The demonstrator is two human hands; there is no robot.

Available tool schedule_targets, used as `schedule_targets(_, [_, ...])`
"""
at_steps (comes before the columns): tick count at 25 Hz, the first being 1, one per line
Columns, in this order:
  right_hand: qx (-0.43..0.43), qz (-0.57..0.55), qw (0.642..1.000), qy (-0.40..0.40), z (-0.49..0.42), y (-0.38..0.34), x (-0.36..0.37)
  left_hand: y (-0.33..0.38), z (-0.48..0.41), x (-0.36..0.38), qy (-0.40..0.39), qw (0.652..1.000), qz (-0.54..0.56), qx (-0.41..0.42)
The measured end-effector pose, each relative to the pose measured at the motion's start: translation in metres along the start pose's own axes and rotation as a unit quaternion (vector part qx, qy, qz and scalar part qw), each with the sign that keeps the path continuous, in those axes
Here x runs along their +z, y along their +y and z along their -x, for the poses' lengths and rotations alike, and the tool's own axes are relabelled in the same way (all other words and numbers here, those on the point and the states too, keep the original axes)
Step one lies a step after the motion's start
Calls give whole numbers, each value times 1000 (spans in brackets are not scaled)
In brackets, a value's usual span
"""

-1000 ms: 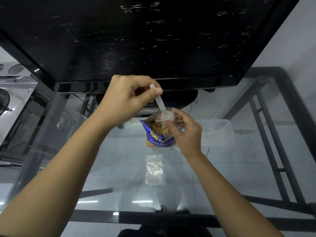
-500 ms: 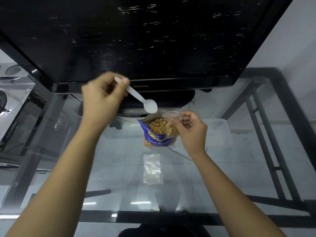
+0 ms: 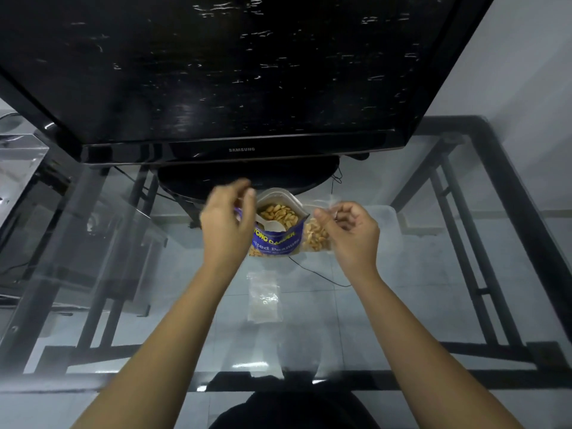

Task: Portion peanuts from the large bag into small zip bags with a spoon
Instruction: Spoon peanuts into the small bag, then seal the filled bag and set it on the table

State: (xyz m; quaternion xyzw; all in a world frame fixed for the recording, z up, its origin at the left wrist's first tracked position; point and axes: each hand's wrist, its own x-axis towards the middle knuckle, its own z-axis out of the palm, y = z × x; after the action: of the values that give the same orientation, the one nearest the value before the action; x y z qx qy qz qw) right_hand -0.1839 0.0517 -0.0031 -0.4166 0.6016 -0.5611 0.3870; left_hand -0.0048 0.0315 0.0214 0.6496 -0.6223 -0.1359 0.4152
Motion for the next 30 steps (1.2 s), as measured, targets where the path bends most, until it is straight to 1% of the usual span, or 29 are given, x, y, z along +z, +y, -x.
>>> schedule_targets(1, [4,-3,1000,5,1,1,-5,11,14,5,-48,998,33,1])
schedule_targets(2, [8,-5,1000,11,2,2,-10,20,26,12,-118,989,78,-37])
schedule_targets(3, [13,-8,1000,18,3,3,-15,27,37,21,-187,968,137,-96])
schedule_targets(4, [22,-14,999,22,3,4,-21,31,46,31,-239,940,193,-151])
schedule_targets(5, [32,-21,999,22,3,6,-26,34,52,41,-269,918,229,-180])
schedule_targets(8, [79,-18,997,1,2,16,-46,38,67,66,-286,904,259,-183])
schedule_targets(10, [121,-18,992,-27,1,26,-67,41,76,78,-295,889,282,-206])
schedule_targets(13, [155,-19,986,-57,3,42,-104,43,93,98,-314,846,326,-282])
schedule_targets(15, [158,19,986,-49,8,54,-124,45,107,112,-344,818,325,-326])
schedule_targets(16, [159,49,985,-41,10,61,-133,46,115,120,-362,811,313,-338])
schedule_targets(17, [159,85,983,-30,12,70,-141,47,123,128,-374,810,296,-342])
schedule_targets(19, [158,152,975,-19,14,89,-152,48,137,143,-378,822,252,-344])
schedule_targets(21, [156,207,966,-15,14,106,-156,48,147,157,-364,847,193,-335])
schedule_targets(23, [148,250,957,-15,12,118,-156,45,153,170,-355,875,135,-301])
schedule_targets(25, [142,292,945,-26,9,126,-152,42,157,179,-352,894,88,-262])
schedule_targets(27, [141,321,936,-34,7,132,-150,41,161,184,-349,903,57,-244])
schedule_targets(30, [143,332,932,-28,7,136,-148,39,164,188,-348,909,20,-229])
